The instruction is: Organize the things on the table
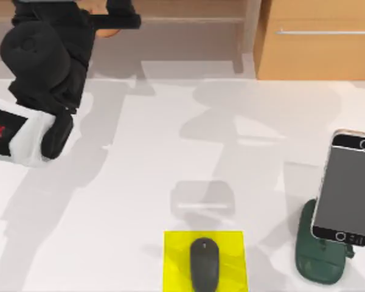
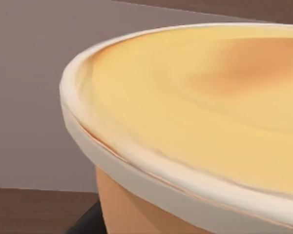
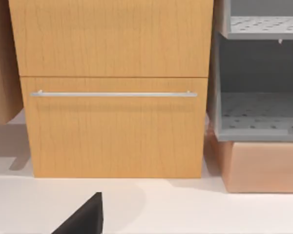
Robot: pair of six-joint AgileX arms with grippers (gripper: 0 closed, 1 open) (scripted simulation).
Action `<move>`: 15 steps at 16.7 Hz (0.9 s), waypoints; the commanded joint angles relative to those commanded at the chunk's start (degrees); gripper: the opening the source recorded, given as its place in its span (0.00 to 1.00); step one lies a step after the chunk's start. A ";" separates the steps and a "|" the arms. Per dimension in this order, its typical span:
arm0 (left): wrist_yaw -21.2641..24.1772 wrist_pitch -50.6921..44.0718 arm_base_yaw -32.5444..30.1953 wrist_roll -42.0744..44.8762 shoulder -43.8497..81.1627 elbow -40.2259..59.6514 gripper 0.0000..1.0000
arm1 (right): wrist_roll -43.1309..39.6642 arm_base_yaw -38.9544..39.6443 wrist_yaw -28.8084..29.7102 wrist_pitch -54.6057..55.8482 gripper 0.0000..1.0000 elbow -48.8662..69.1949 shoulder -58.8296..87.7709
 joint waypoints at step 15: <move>11.65 -35.80 17.24 2.28 2.45 23.77 0.00 | 0.00 0.00 0.00 0.00 1.00 0.00 0.00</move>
